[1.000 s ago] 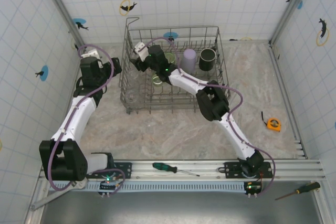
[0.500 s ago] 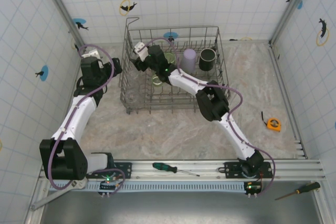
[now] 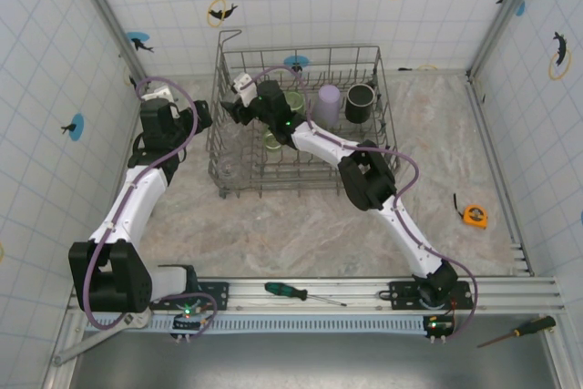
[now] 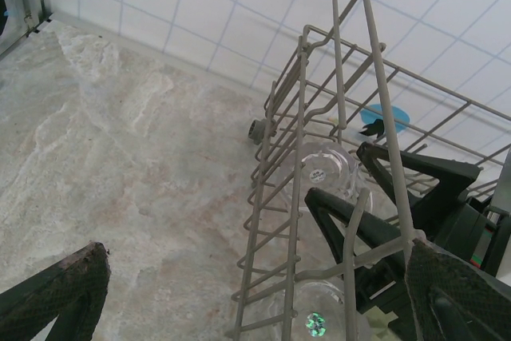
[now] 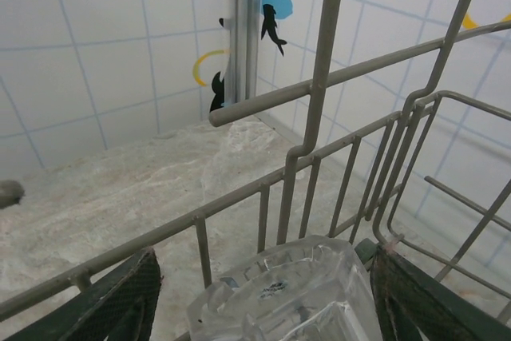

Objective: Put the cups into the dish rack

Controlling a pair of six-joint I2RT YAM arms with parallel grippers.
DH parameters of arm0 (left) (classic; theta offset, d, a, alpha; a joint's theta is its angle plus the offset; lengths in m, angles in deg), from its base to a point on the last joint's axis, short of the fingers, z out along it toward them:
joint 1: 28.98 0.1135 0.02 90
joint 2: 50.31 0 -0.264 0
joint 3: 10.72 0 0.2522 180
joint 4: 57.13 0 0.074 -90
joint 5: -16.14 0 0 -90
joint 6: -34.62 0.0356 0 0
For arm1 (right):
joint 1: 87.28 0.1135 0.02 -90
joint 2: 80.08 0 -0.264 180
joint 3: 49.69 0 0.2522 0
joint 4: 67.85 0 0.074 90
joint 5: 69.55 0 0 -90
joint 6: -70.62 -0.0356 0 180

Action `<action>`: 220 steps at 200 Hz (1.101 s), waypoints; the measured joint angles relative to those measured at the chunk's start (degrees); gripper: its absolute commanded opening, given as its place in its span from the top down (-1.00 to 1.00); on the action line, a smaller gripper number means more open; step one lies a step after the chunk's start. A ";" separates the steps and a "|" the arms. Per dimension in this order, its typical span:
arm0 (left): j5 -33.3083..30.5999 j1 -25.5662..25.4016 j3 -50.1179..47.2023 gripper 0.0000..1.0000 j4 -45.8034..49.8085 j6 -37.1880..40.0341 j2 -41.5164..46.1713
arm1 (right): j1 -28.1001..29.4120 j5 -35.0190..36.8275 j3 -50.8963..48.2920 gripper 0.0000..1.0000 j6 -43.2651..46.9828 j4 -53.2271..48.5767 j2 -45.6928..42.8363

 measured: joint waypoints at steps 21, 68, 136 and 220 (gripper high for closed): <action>-0.02 0.00 0.00 -0.95 -0.02 -0.13 0.00 | 0.00 -0.61 0.00 -0.47 -1.60 1.18 0.00; -0.04 0.00 0.00 -0.95 0.00 -0.15 0.00 | 0.00 -0.24 0.00 -0.47 -4.17 3.17 -0.02; -0.09 0.00 0.02 -0.95 0.00 -0.15 0.00 | -0.42 3.28 0.00 -0.47 -5.75 0.94 -0.37; -0.85 0.66 0.00 -0.95 0.00 -0.20 0.00 | -1.55 2.40 -0.02 -0.53 -9.20 -4.79 -6.51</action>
